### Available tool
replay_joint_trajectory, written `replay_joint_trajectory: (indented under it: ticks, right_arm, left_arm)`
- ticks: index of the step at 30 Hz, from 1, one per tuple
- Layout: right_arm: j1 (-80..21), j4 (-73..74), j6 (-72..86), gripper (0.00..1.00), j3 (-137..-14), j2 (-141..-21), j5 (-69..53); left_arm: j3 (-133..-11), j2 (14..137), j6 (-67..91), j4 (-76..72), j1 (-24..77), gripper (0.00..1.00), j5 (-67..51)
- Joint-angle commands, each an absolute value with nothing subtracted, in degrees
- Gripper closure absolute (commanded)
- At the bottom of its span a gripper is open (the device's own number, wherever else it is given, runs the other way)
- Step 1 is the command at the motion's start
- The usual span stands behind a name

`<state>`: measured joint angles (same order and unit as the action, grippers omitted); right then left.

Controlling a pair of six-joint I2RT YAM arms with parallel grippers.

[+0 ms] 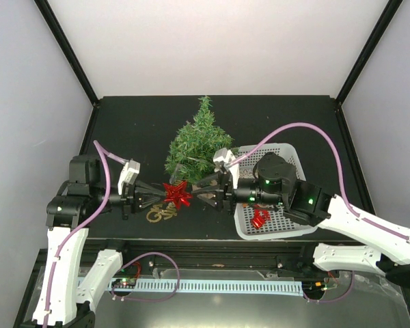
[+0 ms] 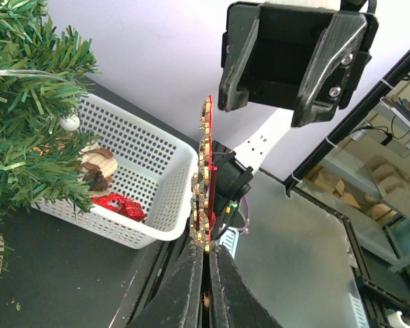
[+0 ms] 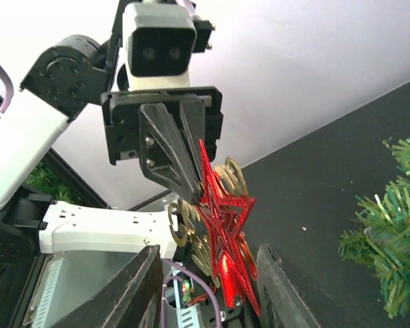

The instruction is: Decorate the small christmas tree

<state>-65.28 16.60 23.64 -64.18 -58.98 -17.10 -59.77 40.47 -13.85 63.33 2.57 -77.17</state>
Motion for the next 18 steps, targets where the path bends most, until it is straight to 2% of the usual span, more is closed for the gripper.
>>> replay_joint_trajectory:
  ticks: [1,18]
  right_arm:
    - [-65.56,14.01,22.45,0.61,-66.64,-60.17,-19.51]
    - [-64.67,9.32,24.11,0.63,-67.21,-64.28,-25.17]
  left_arm:
    - [-59.68,39.99,-13.62,62.62,2.19,0.98,-78.55]
    - [-59.60,39.70,-13.71,62.58,2.07,0.98,-78.95]
